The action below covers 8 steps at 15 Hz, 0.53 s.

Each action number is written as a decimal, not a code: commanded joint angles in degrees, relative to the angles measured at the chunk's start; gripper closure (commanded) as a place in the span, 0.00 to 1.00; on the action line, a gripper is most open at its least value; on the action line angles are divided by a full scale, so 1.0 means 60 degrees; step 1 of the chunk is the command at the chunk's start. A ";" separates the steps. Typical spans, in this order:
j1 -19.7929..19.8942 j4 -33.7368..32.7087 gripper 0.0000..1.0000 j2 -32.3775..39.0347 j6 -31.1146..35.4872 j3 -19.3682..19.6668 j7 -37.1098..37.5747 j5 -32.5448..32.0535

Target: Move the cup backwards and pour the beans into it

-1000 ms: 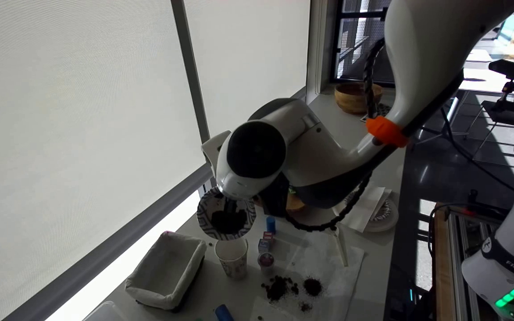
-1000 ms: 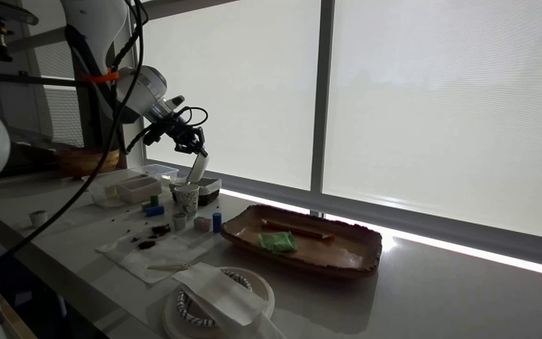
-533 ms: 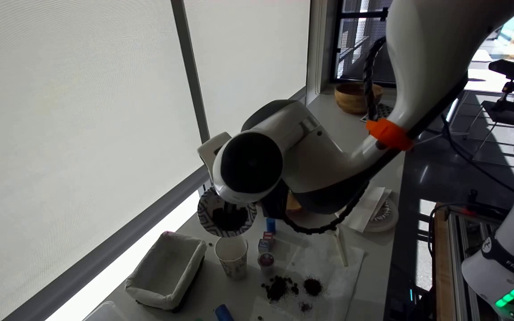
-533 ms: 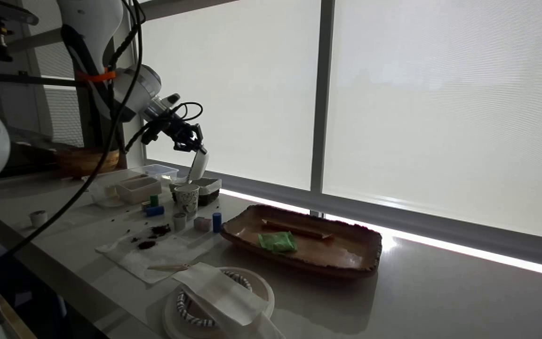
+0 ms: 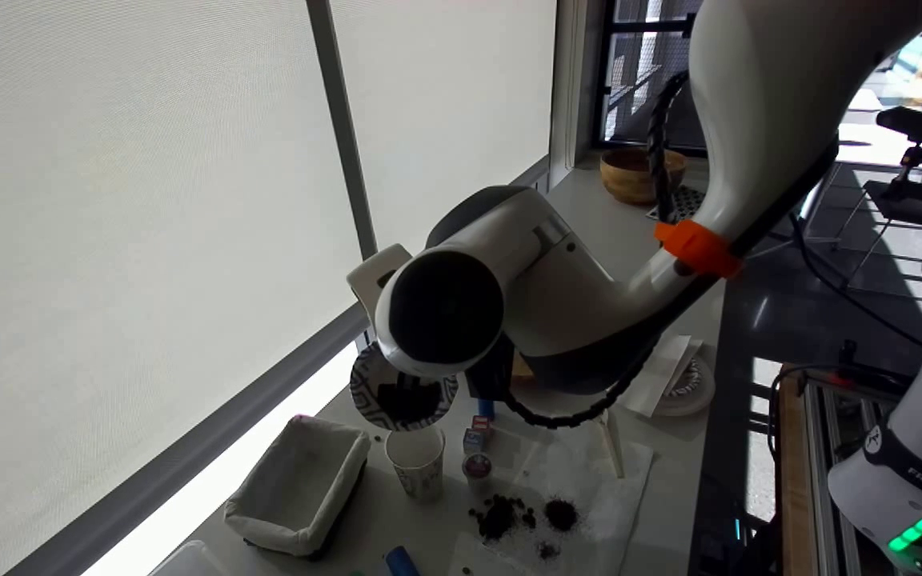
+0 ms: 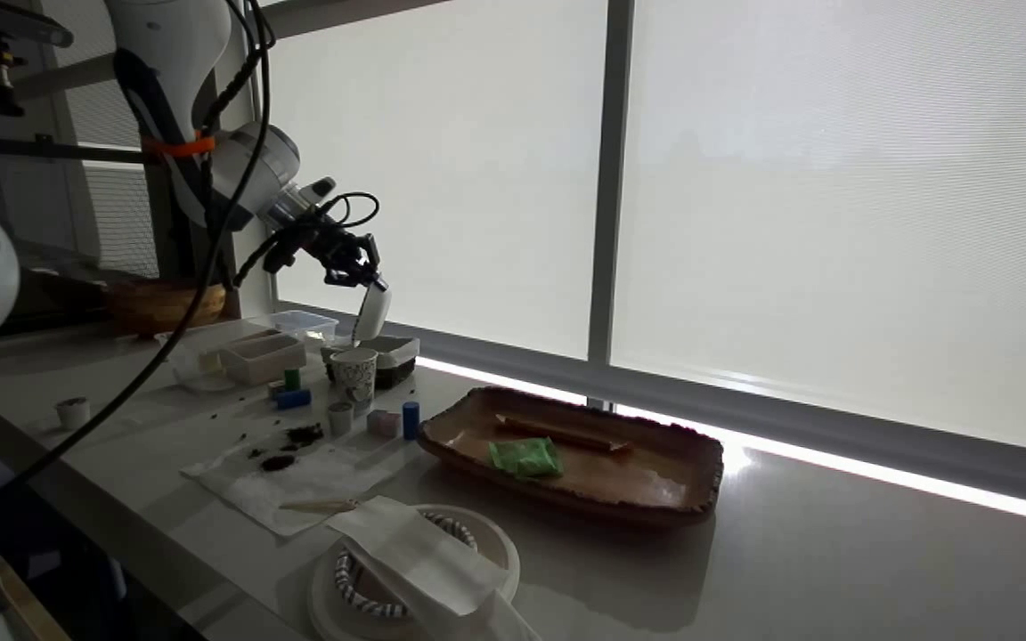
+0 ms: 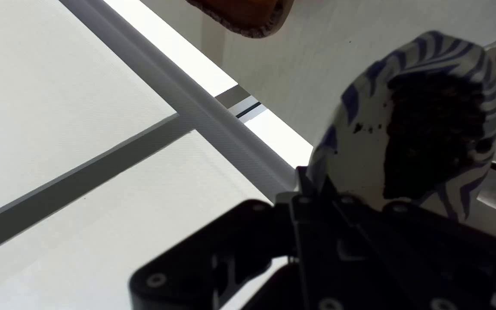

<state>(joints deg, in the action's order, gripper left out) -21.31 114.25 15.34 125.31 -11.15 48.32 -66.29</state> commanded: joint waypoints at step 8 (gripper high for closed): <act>-0.0103 -0.0388 0.99 0.0345 -0.1256 -0.0315 0.0176 -0.0479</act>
<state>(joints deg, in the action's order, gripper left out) -21.62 112.98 16.38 119.96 -12.28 48.35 -67.60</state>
